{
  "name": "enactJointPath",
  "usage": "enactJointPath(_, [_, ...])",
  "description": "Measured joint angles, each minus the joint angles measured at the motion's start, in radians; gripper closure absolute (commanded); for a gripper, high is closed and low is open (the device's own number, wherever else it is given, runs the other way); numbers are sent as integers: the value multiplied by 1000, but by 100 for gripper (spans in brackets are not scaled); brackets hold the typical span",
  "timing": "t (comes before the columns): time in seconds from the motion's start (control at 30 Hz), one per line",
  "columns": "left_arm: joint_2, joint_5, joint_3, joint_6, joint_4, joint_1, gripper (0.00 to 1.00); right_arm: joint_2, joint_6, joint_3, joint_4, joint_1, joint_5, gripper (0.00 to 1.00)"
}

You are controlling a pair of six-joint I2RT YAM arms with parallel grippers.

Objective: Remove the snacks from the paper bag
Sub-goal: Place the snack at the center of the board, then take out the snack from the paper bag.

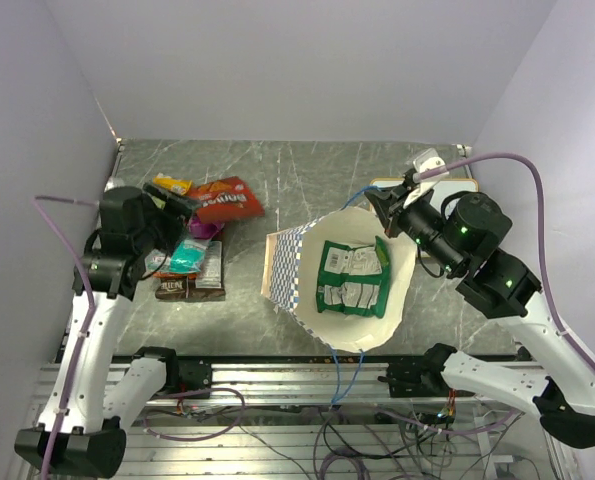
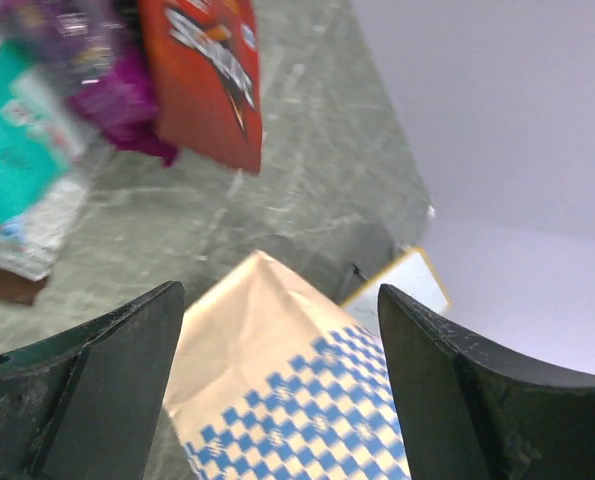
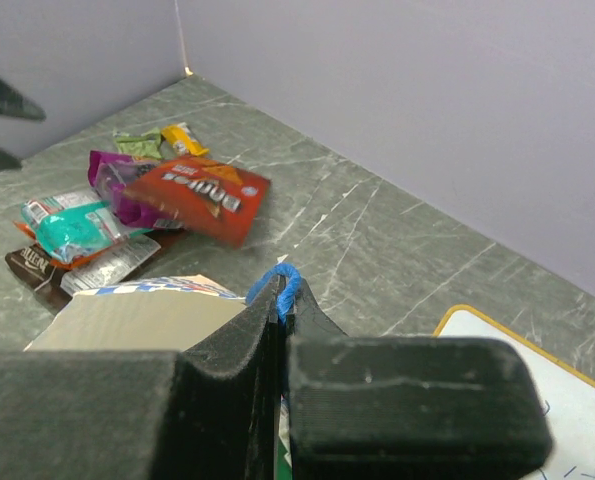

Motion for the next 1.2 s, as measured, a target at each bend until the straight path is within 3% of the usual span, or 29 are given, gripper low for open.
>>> enactJointPath(0.2, [104,139,183,111,119,-29,16,8,5,0,0,0,-19,100])
enactJointPath(0.33, [110,145,230,149,216,-156,18,8,10,0,2,0,-23,100])
enactJointPath(0.53, [112,48,227,196,354,-557,23,12,15,0,5,0,-26,100])
enactJointPath(0.73, [142,-216,192,319,460,-1040,26,13,22,0,4,0,-26,100])
enactJointPath(0.87, [297,-431,247,437,472,-1330,31,13,26,0,4,0,-24,100])
enactJointPath(1.0, [489,-550,276,552,504,-1434,44,13,27,0,3,0,-20,100])
enactJointPath(1.2, [699,-617,274,688,579,-1427,53,24,27,14,-1,0,-21,100])
